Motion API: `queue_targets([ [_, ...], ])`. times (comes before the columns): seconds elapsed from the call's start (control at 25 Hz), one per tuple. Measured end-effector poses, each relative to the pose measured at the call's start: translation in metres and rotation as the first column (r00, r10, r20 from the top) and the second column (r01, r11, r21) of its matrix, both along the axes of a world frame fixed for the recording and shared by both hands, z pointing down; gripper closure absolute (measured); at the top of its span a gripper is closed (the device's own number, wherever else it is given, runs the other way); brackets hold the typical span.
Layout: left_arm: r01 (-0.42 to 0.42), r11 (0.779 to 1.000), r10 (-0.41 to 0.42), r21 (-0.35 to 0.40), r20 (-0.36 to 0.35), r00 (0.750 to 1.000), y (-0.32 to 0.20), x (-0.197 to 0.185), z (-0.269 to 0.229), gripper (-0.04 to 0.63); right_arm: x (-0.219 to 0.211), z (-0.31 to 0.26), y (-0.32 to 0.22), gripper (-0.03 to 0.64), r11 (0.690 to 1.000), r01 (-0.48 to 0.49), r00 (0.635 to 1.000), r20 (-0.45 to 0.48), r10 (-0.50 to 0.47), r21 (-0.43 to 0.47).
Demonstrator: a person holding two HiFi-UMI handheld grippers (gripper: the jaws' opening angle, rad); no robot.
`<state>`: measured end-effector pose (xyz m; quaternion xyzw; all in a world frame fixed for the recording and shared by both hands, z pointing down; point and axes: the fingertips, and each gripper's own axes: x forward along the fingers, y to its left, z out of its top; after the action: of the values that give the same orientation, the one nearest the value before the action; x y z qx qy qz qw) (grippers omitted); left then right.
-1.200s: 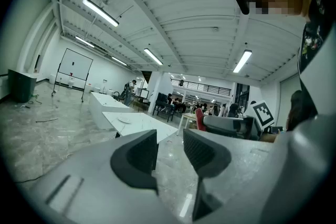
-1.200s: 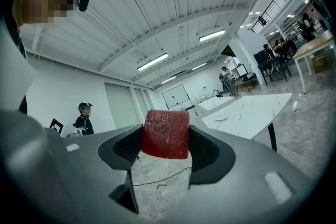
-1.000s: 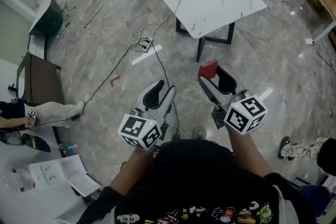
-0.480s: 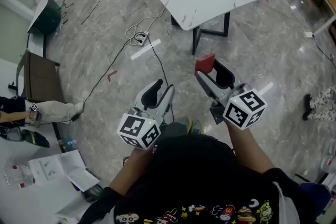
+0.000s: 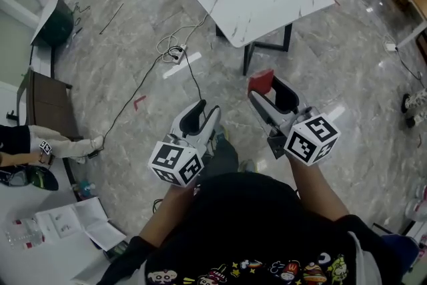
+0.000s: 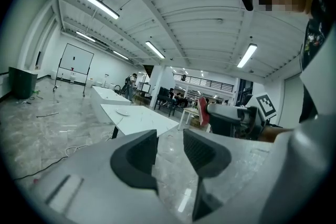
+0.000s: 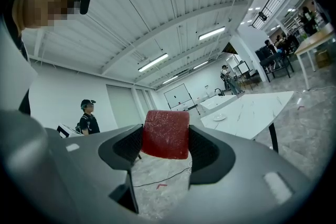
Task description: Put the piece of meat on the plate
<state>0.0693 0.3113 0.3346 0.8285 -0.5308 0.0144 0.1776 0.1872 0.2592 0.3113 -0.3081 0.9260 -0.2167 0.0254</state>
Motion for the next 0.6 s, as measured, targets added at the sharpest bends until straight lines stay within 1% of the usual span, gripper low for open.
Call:
queue_targets([
  [0.24, -0.024, 1.0, 0.024, -0.01, -0.017, 1.0, -0.063, -0.042, 0.001, 0.322, -0.039, -0.002, -0.056, 0.322, 1.0, -0.027, 1.0, -0.013, 0.027, -0.007],
  [0.6, -0.106, 0.994, 0.105, -0.03, -0.031, 0.994, -0.157, -0.093, -0.001, 0.322, -0.098, 0.0, -0.136, 0.322, 0.996, -0.084, 0.996, -0.043, 0.082, -0.04],
])
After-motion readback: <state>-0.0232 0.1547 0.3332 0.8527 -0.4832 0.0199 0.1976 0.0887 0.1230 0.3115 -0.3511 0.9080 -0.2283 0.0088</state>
